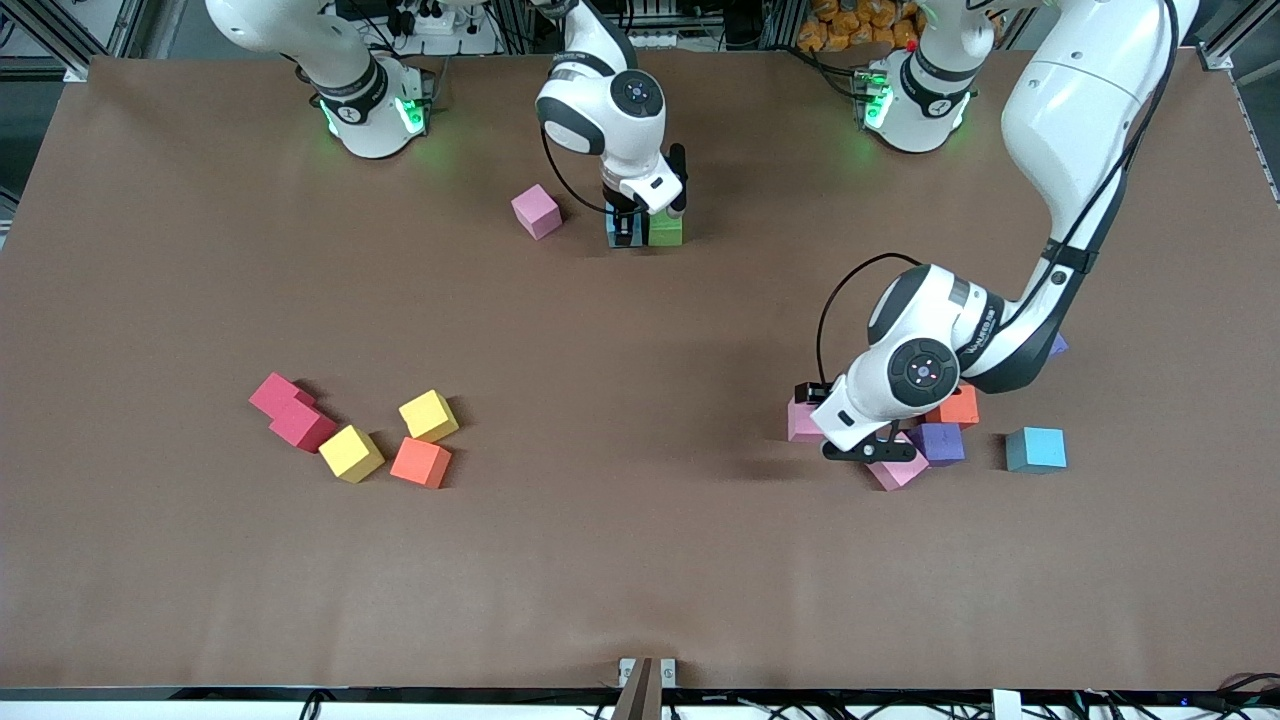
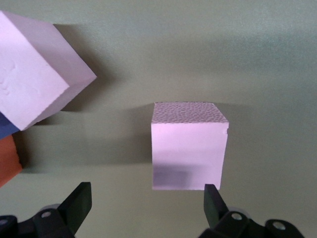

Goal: Form number 2 with 11 blocks
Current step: 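Grasp the pink cube with the left gripper while the right gripper places cyan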

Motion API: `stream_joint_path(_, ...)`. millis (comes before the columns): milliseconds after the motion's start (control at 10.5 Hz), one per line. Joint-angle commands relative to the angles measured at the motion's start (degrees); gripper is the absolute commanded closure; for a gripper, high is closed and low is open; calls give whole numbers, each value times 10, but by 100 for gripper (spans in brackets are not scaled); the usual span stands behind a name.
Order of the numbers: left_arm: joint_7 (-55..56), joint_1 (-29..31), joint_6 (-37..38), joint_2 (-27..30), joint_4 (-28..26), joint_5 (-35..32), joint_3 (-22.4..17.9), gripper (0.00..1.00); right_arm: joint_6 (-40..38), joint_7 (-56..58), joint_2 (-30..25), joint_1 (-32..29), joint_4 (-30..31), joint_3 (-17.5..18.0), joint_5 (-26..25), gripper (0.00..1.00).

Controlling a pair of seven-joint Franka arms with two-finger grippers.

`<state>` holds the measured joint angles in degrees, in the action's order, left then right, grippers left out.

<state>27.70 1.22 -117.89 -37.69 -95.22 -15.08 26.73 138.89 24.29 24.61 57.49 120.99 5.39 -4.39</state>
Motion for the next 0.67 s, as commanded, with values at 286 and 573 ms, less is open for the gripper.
stream_joint_path(286, -9, -19, 8, -19, 29, -13, 1, 0, 15, -3, 15, 17, -10, -11, -10, 65)
stream_joint_path(573, -1, -20, 3, -28, 40, -13, 1, 0, 21, -7, 21, 19, -12, -11, -11, 65)
